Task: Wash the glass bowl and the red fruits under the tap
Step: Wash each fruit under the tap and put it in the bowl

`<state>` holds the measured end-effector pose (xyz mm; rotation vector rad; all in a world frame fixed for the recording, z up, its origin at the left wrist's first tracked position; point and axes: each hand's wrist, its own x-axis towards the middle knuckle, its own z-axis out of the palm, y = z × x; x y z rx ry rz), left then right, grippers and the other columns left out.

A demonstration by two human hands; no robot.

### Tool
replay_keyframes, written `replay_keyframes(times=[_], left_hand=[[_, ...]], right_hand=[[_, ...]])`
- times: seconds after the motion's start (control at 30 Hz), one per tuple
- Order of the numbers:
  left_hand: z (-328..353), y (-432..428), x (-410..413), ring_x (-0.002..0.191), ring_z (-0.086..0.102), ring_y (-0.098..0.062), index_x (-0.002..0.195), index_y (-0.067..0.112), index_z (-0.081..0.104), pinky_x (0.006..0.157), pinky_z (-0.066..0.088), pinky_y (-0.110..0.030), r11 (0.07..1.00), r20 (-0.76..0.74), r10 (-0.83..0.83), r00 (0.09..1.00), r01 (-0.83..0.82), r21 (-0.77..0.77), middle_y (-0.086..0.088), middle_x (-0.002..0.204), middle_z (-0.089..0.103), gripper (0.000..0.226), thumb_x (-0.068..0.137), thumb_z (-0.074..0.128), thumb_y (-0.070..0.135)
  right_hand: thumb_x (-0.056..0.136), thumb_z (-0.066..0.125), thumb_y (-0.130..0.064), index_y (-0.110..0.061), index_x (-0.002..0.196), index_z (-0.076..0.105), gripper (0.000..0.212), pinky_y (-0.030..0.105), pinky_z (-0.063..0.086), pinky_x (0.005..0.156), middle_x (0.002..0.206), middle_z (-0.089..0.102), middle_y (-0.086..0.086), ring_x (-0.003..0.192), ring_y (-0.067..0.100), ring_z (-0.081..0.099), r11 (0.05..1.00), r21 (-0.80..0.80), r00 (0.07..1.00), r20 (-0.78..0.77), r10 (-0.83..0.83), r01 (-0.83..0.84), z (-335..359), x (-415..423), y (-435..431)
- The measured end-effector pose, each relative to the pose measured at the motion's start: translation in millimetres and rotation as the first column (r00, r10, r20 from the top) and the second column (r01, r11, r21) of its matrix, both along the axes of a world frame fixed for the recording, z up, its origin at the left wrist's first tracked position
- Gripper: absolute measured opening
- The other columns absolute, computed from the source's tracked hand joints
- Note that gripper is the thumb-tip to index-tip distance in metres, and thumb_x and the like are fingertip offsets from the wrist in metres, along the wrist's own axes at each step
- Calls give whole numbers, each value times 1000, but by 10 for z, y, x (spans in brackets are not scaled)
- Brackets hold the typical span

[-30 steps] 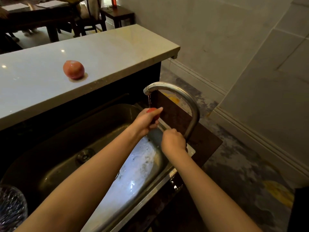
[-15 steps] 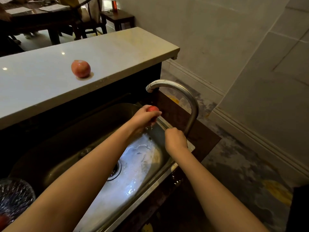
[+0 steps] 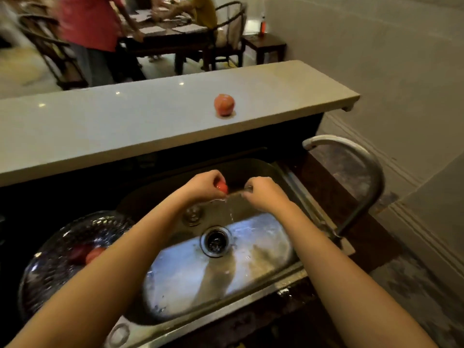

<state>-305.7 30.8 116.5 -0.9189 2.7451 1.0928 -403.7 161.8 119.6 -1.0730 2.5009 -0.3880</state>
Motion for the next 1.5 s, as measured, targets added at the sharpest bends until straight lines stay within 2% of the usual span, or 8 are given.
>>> replay_keyframes(times=[0.17,0.33,0.47,0.73,0.87,1.0,1.17,1.5], left_hand=[[-97,-461,1113,98,51,-20,113,19,53,77,39,-27,964,45,264,963,-262,-44,-8,113,54,46,72,74,16],[-255,-638,2115,101,54,-25,113,18,53,82,42,-32,837,-38,523,851,-522,-164,-11,115,59,48,71,76,21],[-447,-619,2496,104,56,-27,113,17,52,84,44,-34,780,-80,597,798,-601,-173,-9,116,59,48,72,76,18],[-805,-554,2758,100,51,-20,112,16,46,88,46,-32,725,-128,677,725,-687,-49,-6,115,48,51,71,75,8],[-904,-536,2805,107,47,-22,122,14,44,92,40,-28,743,-99,657,747,-664,-86,-9,122,44,64,67,76,6],[-986,-475,2831,120,42,-30,132,19,37,104,39,-45,746,-15,661,750,-659,-89,-9,130,40,75,68,76,10],[-851,-456,2805,125,37,-31,137,17,33,107,36,-44,760,45,642,765,-628,-168,-12,132,38,82,69,78,25],[686,-715,1655,105,53,-14,123,17,53,89,40,-25,864,-369,291,882,-409,-295,-2,115,57,42,85,61,33]], right_hand=[[93,52,-29,-13,129,50,40,43,47,95,127,58,11,116,28,54,948,-264,984,-26,178,-179,95,438,-569],[91,54,-28,-12,126,52,38,31,43,94,122,60,7,115,21,52,777,-492,919,-242,311,-392,351,876,-1133],[90,54,-28,-12,129,46,43,33,34,100,129,50,7,120,23,42,736,-422,822,-469,322,-529,411,974,-1466],[82,62,-23,-12,136,34,61,41,20,108,141,36,10,132,28,30,814,-266,739,-619,267,-516,155,1128,-1625],[83,60,-17,-10,146,18,75,43,12,114,153,22,13,143,29,16,856,-205,729,-637,251,-474,68,1194,-1614],[84,57,-14,-8,147,11,79,43,10,115,155,16,15,145,29,10,878,-183,729,-643,232,-441,41,1242,-1627],[85,55,-14,-8,148,10,77,43,10,115,156,14,14,145,29,9,887,-179,739,-635,226,-426,63,1272,-1625],[89,54,-24,-18,141,31,57,41,23,110,147,33,2,135,22,28,815,-358,848,-453,276,-456,442,851,-1350]])
